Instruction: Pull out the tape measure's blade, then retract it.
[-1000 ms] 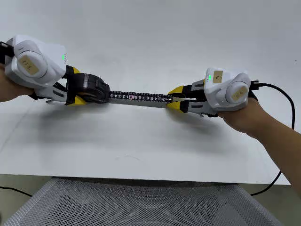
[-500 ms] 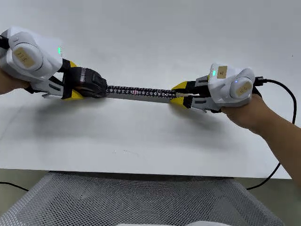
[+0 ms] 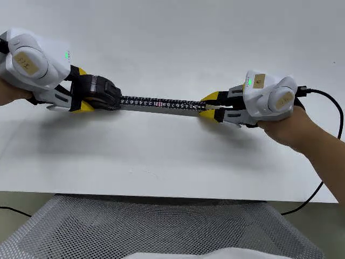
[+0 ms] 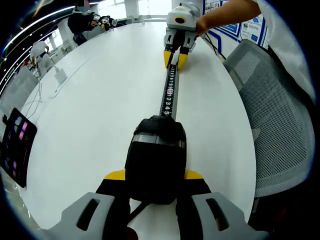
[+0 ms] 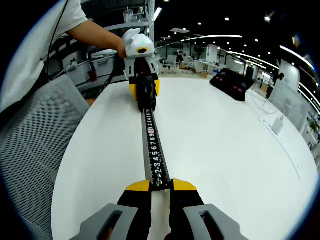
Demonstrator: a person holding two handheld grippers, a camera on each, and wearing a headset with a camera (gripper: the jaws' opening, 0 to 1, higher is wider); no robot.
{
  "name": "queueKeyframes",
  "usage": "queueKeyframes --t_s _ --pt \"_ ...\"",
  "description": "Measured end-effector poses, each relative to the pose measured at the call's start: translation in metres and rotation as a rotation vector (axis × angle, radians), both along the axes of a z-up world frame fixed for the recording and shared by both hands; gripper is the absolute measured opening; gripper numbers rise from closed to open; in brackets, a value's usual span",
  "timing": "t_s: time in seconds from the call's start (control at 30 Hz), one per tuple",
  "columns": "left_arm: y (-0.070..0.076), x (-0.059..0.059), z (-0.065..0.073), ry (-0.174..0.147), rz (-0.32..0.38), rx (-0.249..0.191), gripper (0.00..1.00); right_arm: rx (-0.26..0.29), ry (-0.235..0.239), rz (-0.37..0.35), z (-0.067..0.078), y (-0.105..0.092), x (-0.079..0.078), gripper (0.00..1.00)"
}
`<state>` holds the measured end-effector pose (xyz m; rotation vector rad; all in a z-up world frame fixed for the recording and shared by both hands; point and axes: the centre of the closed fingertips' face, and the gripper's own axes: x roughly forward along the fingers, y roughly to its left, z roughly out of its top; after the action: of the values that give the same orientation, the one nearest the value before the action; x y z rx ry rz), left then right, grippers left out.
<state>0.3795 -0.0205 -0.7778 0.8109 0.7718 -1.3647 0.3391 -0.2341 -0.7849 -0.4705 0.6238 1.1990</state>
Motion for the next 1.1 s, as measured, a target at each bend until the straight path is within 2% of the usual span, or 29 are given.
queueKeyframes --t_s 1.1 --pt "0.0 0.0 -0.001 -0.003 0.0 0.002 0.3 -0.053 0.015 -0.015 -0.001 -0.039 -0.004 0.08"
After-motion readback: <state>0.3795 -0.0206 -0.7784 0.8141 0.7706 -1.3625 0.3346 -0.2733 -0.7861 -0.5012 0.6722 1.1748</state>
